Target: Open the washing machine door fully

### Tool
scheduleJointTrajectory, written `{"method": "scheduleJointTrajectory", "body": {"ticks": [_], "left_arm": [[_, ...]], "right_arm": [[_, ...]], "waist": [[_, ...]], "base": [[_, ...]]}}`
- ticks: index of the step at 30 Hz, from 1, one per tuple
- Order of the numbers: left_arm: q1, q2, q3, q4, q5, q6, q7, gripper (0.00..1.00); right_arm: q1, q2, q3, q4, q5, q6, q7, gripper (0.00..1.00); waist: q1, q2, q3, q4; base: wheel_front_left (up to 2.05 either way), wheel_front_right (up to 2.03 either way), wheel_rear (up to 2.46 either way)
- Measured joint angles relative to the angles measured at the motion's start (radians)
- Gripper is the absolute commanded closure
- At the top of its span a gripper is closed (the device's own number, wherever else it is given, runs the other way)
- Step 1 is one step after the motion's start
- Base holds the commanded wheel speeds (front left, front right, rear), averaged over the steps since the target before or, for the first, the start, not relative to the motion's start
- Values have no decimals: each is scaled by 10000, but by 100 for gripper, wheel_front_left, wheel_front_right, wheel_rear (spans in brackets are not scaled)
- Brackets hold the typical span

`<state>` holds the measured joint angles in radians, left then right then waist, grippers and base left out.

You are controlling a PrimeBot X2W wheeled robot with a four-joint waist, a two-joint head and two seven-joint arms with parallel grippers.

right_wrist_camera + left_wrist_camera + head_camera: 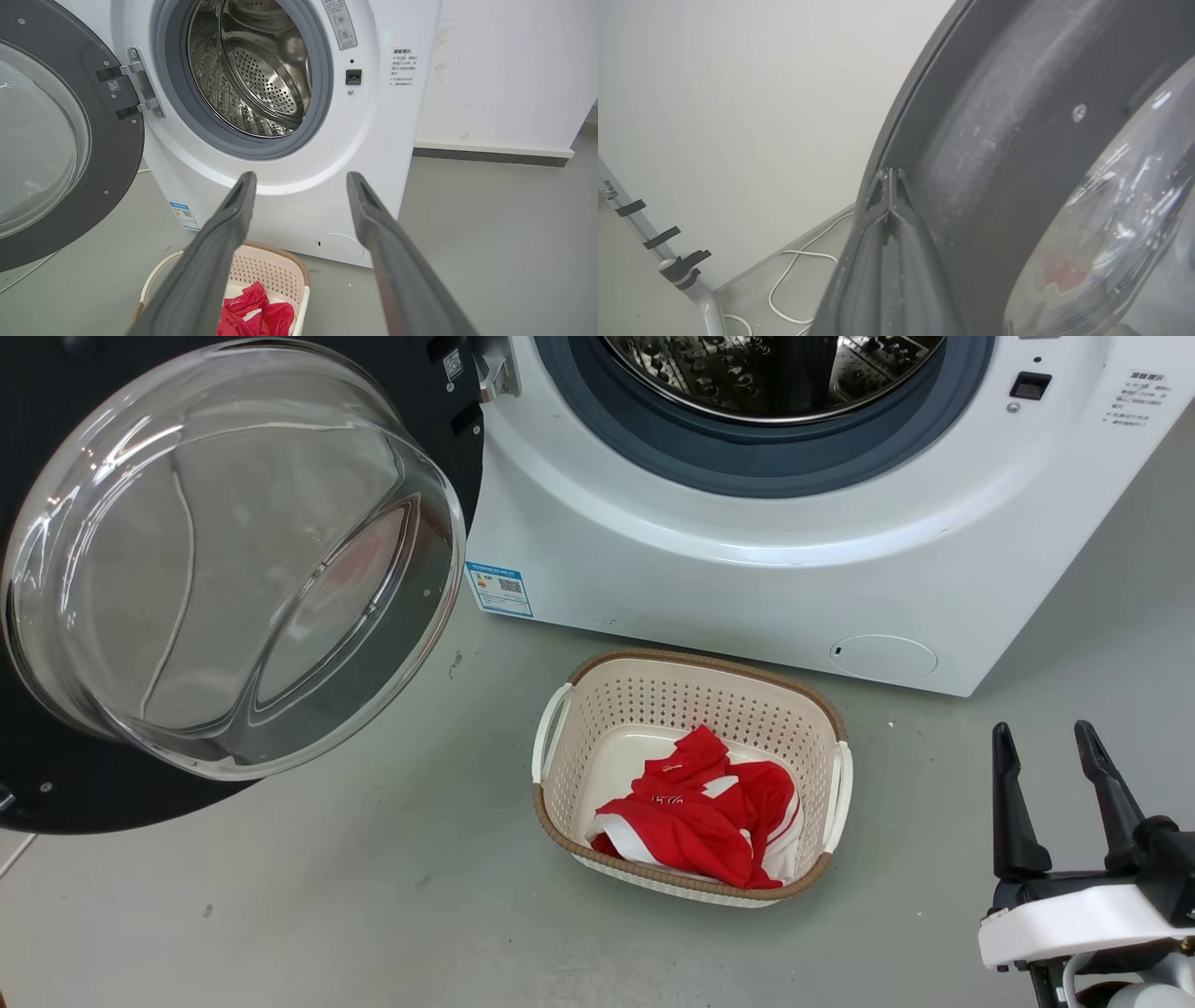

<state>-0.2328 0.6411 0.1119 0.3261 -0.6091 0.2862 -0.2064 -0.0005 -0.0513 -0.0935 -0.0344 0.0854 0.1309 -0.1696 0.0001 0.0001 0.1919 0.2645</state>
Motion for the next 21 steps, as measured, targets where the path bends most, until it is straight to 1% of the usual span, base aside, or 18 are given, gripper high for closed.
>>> {"method": "scheduleJointTrajectory", "body": {"ticks": [8, 12, 16, 19, 21], "left_arm": [[-603, 88, -221, 965, 105, -282, -188, 100], [-606, 82, -284, 1200, 188, -336, -305, 100], [-373, 81, -203, 1400, 249, -577, -439, 100], [9, -90, -174, 1271, 468, -652, -522, 100], [291, -326, -199, 890, 686, -583, -543, 100]], "right_arm": [[-27, -2, 15, 58, -44, 2, -13, 0], [-2, -2, 79, 136, -38, 0, -58, 0], [35, -2, 105, 201, 21, 2, -105, 0], [141, -2, 121, 265, 35, 0, -136, 0], [244, -2, 125, 284, 38, 0, -151, 0]], "waist": [[0, 0, -109, -1], [0, 0, -288, -77], [0, 0, -489, -177], [0, 0, -668, -235], [0, 0, -800, -261]], "base": [[0, 0, 0], [0, 0, 0], [0, 0, 0], [0, 0, 0], [0, 0, 0]]}}
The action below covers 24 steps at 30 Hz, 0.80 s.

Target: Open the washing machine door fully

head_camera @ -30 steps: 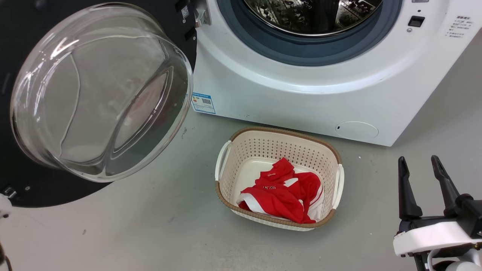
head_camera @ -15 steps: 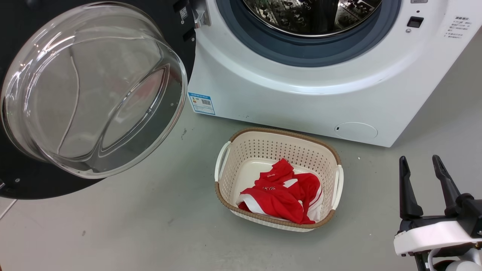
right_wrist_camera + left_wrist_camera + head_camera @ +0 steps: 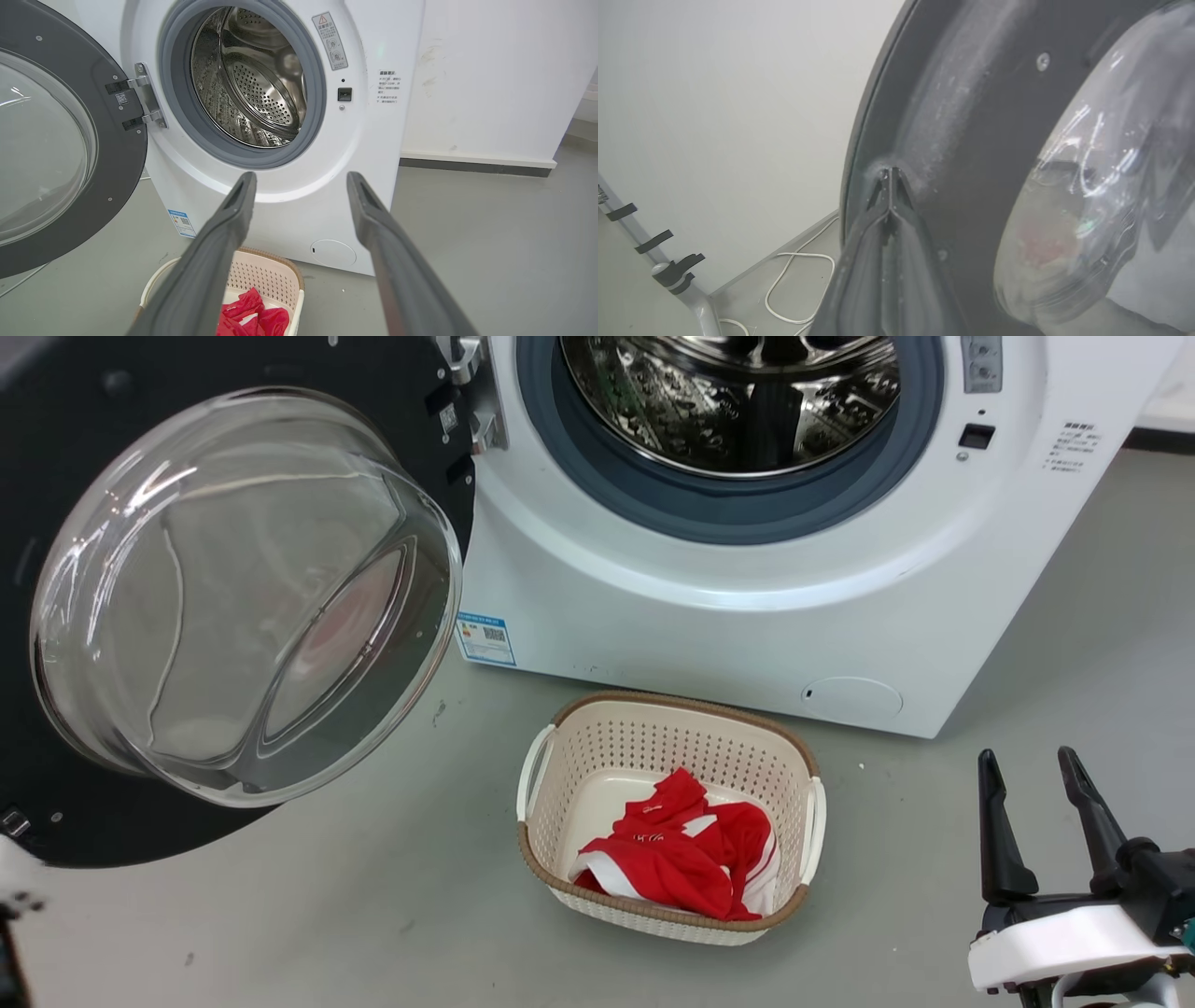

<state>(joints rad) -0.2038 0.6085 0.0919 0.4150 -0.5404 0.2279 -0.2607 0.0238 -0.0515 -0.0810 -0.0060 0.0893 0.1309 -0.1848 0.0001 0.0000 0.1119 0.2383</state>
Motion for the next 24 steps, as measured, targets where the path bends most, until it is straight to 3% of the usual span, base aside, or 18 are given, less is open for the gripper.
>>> {"method": "scheduleJointTrajectory", "body": {"ticks": [6, 12, 19, 24], "left_arm": [[1099, -851, -320, -1785, 779, 359, -21, 100], [1750, -1616, -1323, -3335, 1383, 631, 8, 100], [1347, -2176, -2627, -3850, 1793, 357, 247, 100], [947, -2581, -3135, -3586, 1862, 186, 213, 44]], "right_arm": [[55, 2, 17, 0, 2, 0, -15, 0], [95, 2, 17, -81, -17, 0, -6, 0], [100, 2, 10, -171, -96, 2, 50, 0], [23, 2, 155, -169, -121, 0, 96, 0]], "waist": [[-1, 0, -322, -105], [-1, 0, -454, -361], [-1, 0, -475, -848], [-1, 0, -525, -1367]], "base": [[0, 0, 0], [0, 0, 0], [0, 0, 0], [0, 0, 0]]}}
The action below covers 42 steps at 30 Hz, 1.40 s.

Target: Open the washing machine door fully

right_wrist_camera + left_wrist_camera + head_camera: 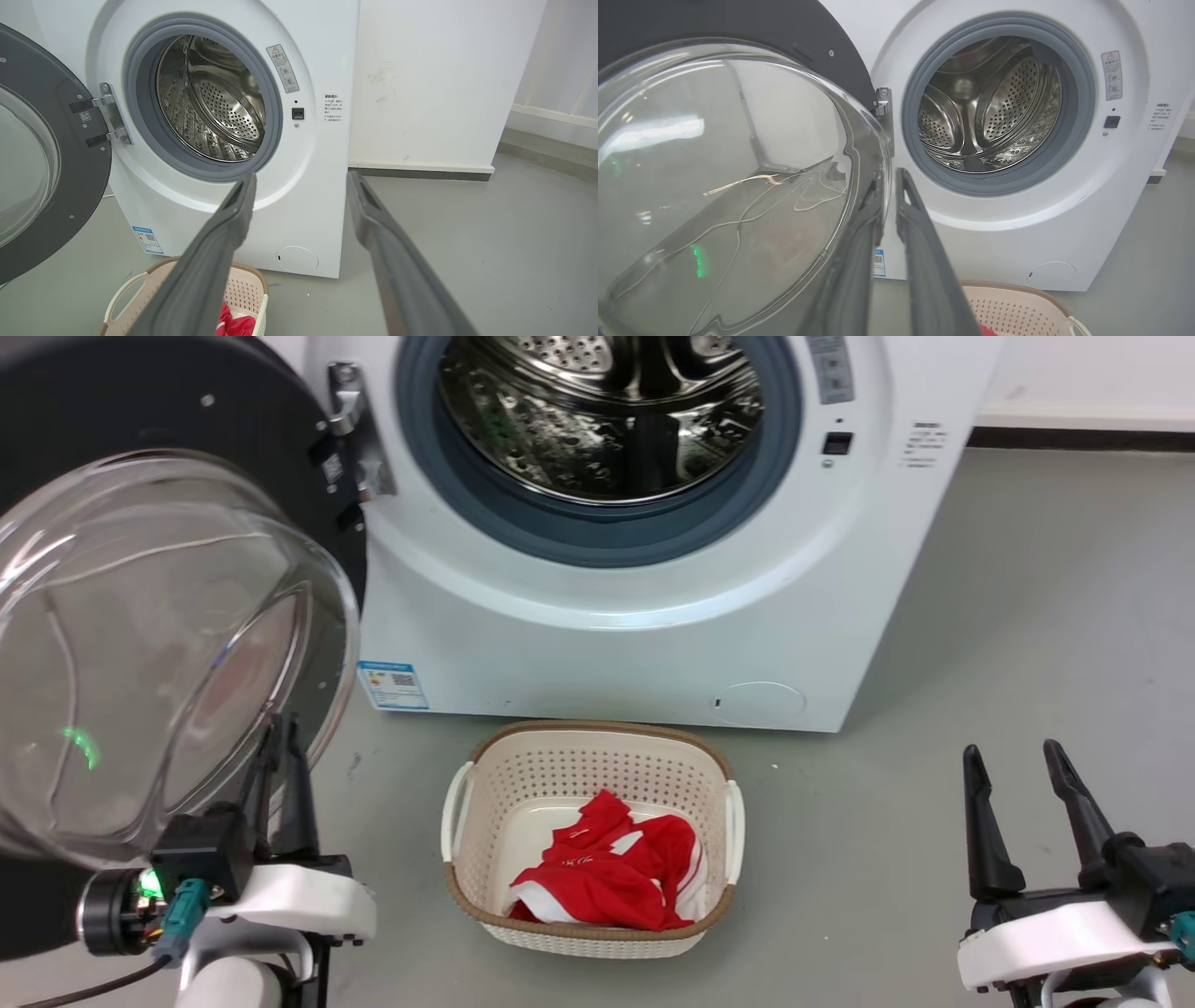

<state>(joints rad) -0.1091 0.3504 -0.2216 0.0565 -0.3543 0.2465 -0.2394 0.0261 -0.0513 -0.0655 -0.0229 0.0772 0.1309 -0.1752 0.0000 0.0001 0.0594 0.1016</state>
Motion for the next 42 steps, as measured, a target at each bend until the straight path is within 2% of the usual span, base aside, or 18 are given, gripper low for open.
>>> {"method": "scheduleJointTrajectory", "body": {"ticks": [1, 2, 3, 17, 42], "left_arm": [[-36, -58, -44, 61, 2, -17, -13, 21], [-62, -117, -86, 142, 8, -36, -19, 2], [-84, -169, -138, 196, 29, -46, -38, 0], [-352, -546, -305, 757, 205, -173, -194, 0], [-303, -809, -42, 780, 527, -441, -213, 0]], "right_arm": [[-18, 0, 36, -2, -21, 2, 0, 0], [-40, 0, 69, -2, -27, 2, 2, 0], [-56, 0, 96, -2, -67, 2, 12, 0], [-54, 0, 232, 17, -79, 2, 77, 0], [-154, 0, 276, 174, -79, 2, -10, 0]], "waist": [[-1, 0, -7, -108], [0, 0, -11, -215], [0, 0, -14, -315], [0, 0, 75, -1118], [0, 0, 181, -1106]], "base": [[0, 0, 0], [0, 0, 0], [0, 0, 0], [0, 0, 0], [0, 0, 0]]}}
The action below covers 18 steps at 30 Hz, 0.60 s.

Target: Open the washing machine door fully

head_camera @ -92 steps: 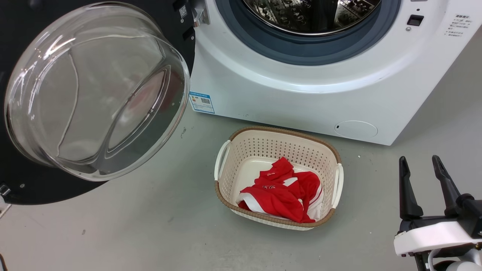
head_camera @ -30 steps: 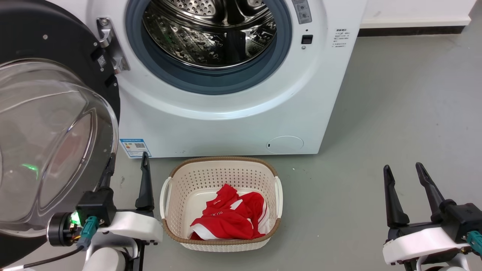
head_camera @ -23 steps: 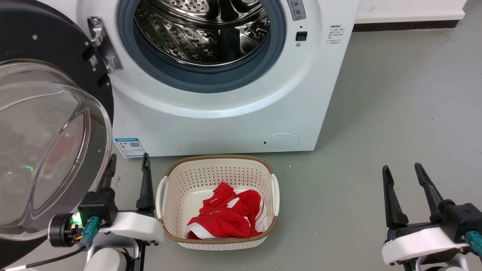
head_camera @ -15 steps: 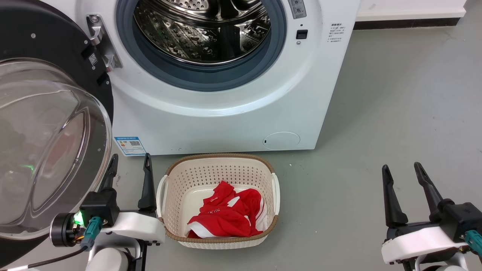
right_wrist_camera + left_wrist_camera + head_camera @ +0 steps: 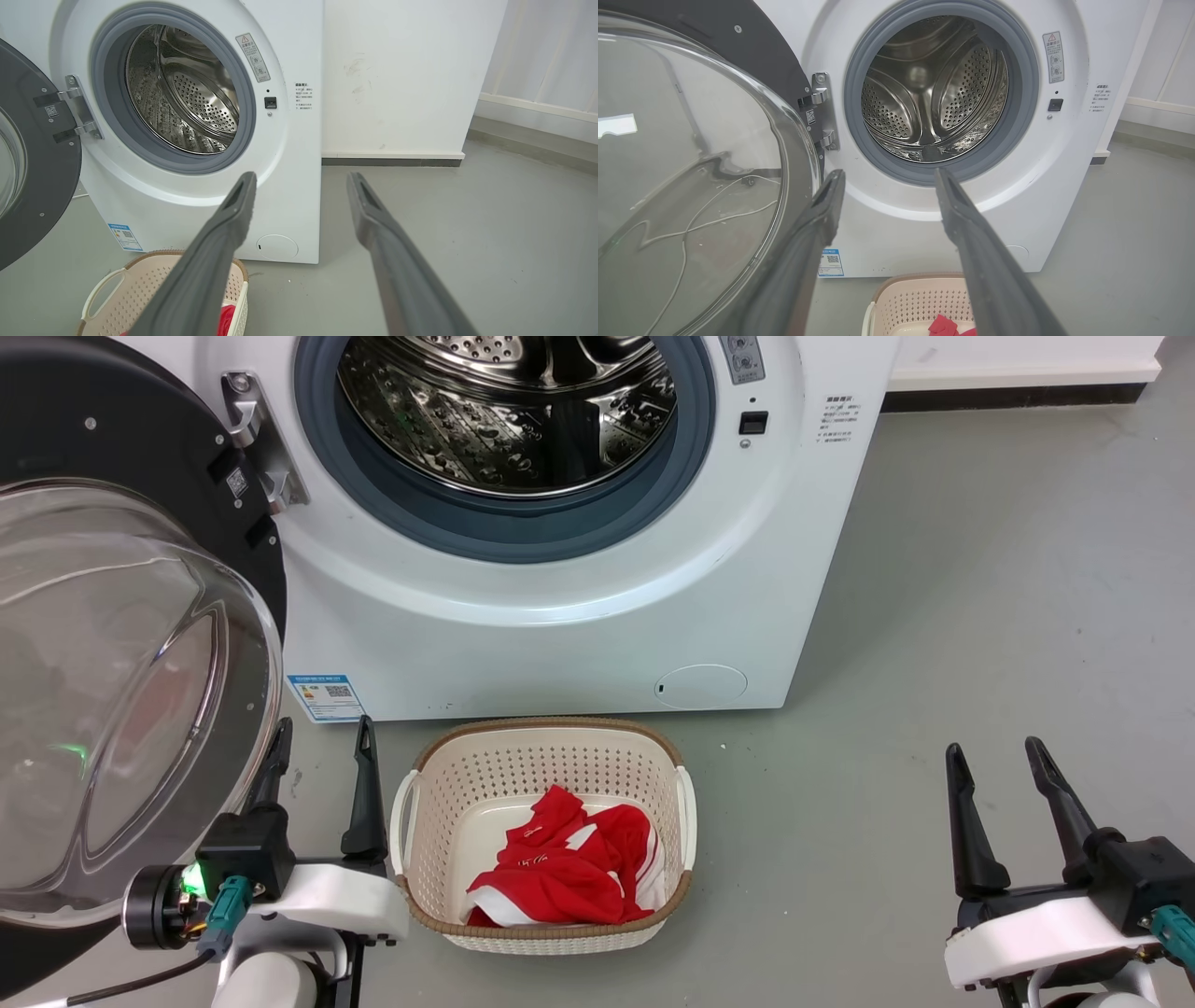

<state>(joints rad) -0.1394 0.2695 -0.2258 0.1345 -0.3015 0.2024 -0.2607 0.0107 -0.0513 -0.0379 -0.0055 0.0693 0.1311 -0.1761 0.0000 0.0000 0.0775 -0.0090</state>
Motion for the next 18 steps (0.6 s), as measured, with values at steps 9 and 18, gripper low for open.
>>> {"method": "scheduleJointTrajectory", "body": {"ticks": [9, 18], "left_arm": [[40, -88, 140, -50, 163, -92, -8, 0], [342, -309, 155, 190, 171, -176, 52, 100]], "right_arm": [[-1, 0, -4, 15, 2, 0, -27, 0], [209, 2, 15, 355, 94, 0, -19, 100]], "waist": [[0, 0, 36, 3], [0, 0, 65, -2]], "base": [[0, 0, 0], [0, 0, 0]]}}
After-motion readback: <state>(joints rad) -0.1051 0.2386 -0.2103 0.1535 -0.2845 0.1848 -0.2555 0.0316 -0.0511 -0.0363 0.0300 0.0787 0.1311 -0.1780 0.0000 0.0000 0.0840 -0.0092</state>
